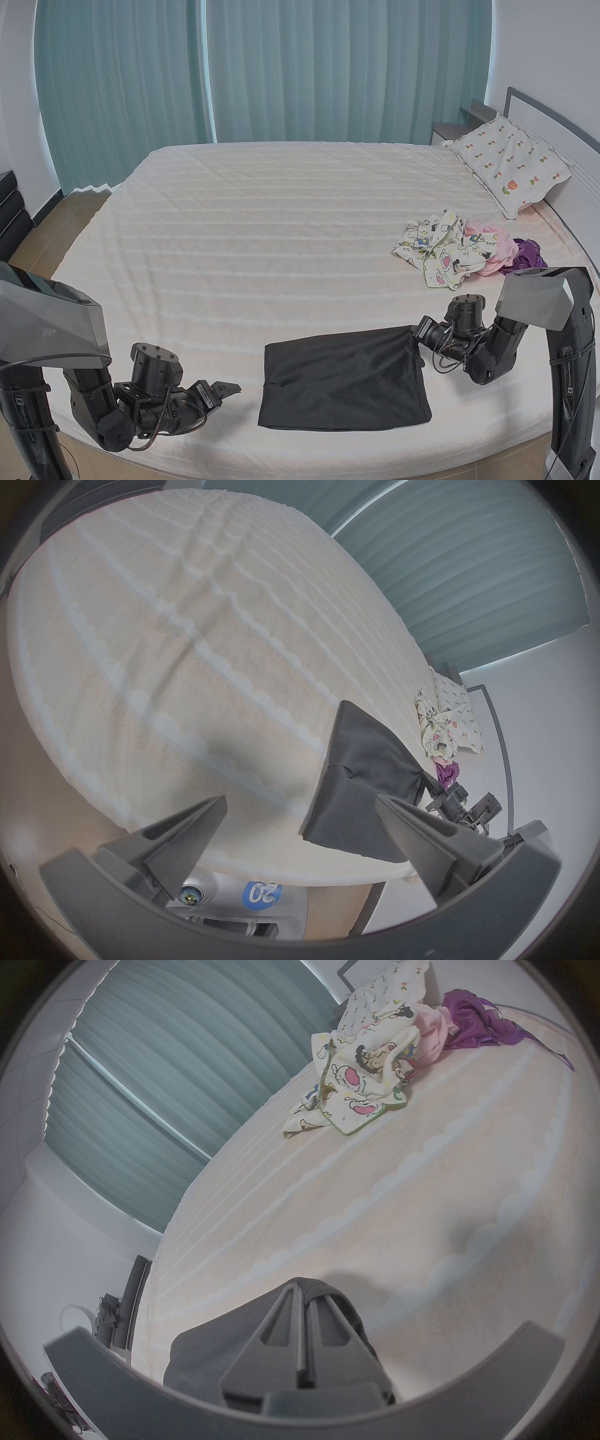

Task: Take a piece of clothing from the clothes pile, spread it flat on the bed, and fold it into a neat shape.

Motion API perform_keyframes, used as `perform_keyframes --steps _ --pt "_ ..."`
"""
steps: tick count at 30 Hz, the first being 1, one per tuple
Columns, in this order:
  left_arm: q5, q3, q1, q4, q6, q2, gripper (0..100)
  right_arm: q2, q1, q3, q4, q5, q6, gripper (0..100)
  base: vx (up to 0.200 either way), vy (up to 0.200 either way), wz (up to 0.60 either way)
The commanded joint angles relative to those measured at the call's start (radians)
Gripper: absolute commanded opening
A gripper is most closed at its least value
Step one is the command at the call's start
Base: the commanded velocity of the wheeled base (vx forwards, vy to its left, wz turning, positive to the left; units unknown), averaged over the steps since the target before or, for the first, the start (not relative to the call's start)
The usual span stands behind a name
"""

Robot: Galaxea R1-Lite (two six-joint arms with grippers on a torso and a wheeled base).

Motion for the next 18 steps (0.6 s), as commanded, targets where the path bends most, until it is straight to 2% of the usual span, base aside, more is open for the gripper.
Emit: perform_keyframes --steps 1,8,9,14,18 --pt "0.000 0.000 0.000 0.000 0.000 0.002 100 0.006 -0.004 -0.005 -0.001 0.010 0.002 0 0.000 0.000 0.00" --pt "0.000 0.000 0.000 0.000 0.000 0.002 100 0.001 -0.005 -0.027 0.076 0.016 0.012 0 0.000 0.000 0.00" --pt "0.000 0.000 0.000 0.000 0.000 0.002 100 -0.001 -0.007 -0.027 0.081 0.016 0.014 100 0.000 0.000 0.00" --pt "0.000 0.000 0.000 0.000 0.000 0.002 100 -0.022 -0.010 -0.018 0.096 0.007 0.014 100 0.000 0.000 0.00" --pt "0.000 -0.002 0.000 0.000 0.000 0.002 100 -0.129 -0.027 0.087 0.096 0.018 0.012 100 0.000 0.000 0.00"
